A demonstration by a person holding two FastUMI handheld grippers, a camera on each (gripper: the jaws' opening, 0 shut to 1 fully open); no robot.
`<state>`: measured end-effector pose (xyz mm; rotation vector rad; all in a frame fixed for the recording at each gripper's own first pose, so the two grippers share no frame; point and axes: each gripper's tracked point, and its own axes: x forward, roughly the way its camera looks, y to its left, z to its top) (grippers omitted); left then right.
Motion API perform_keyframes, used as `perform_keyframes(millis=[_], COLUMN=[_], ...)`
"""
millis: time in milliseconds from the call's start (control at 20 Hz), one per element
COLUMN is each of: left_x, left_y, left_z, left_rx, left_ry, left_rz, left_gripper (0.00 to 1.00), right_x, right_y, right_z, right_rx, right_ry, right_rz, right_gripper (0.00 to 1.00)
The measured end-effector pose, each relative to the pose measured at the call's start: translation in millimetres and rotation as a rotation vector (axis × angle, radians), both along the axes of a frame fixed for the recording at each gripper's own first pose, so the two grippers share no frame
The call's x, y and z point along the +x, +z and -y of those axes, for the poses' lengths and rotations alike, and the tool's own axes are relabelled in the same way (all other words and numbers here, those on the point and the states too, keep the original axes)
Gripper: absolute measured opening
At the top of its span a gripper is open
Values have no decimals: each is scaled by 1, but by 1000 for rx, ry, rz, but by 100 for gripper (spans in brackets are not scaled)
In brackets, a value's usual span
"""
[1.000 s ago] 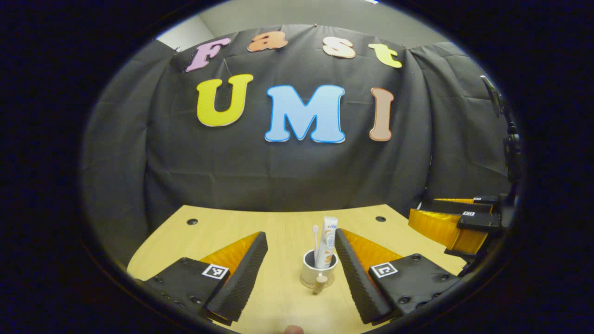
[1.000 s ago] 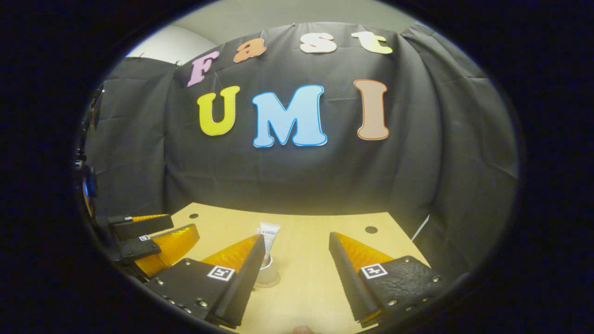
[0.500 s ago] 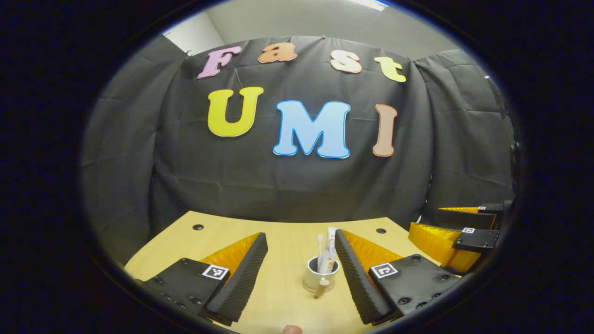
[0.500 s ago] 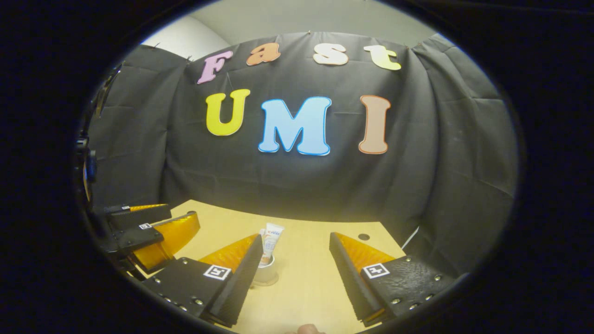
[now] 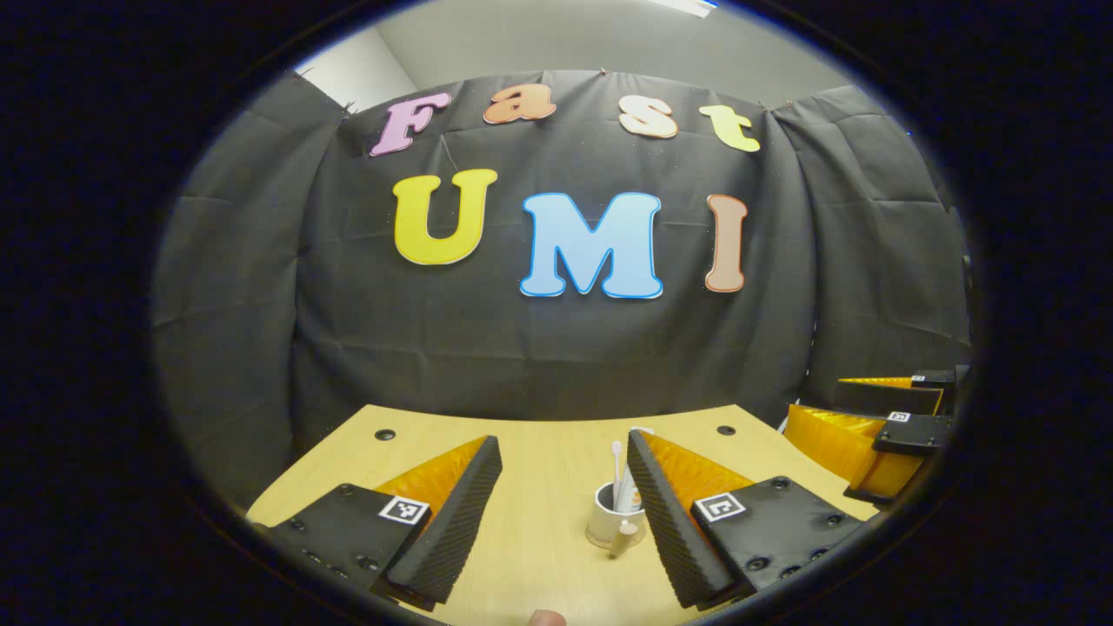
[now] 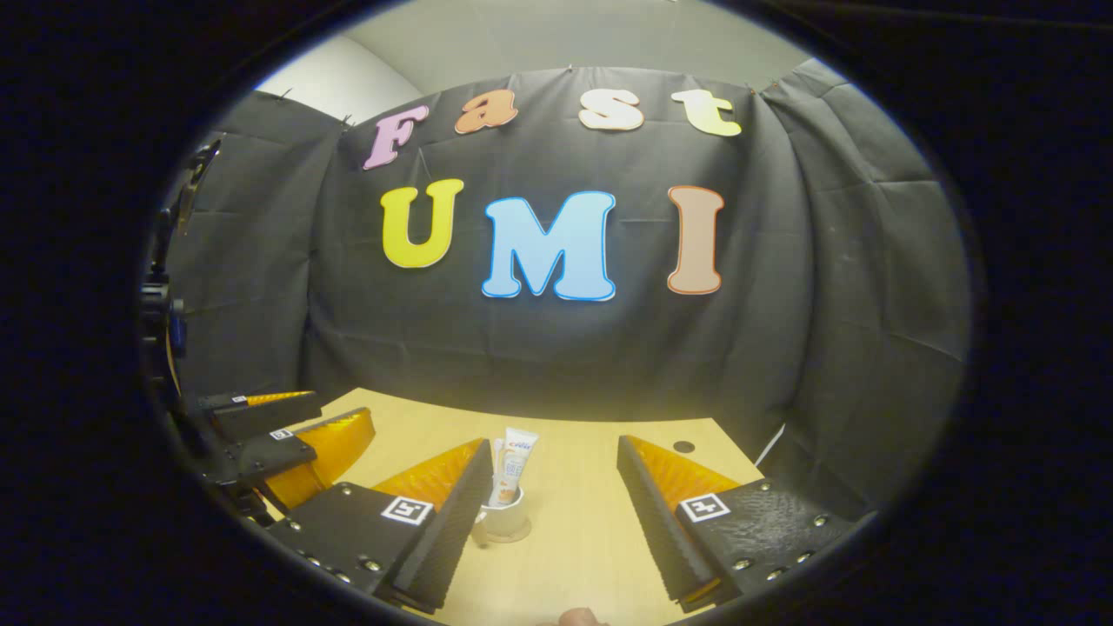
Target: Put the toothbrush and toothpaste on the desktop into the cup, then pick up the cup and place it on the coaster on the desktop.
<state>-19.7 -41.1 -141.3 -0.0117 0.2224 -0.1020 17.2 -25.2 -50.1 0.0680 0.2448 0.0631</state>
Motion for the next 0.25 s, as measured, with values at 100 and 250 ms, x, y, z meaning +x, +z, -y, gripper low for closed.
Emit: perform_keyframes(millis=[100,250], left_x=[3,15], left_y=[-3,3], left_z=[-3,-11], left_rx=[-13,-12], left_ry=[-3,-2], left_rz=[1,25], left_gripper=[99,95], right_x=[2,8], right_y=[4,10], right_z=[-1,0], right_rx=[12,29], right_ry=[-7,-26], right_rz=[10,28], right_gripper=[87,88])
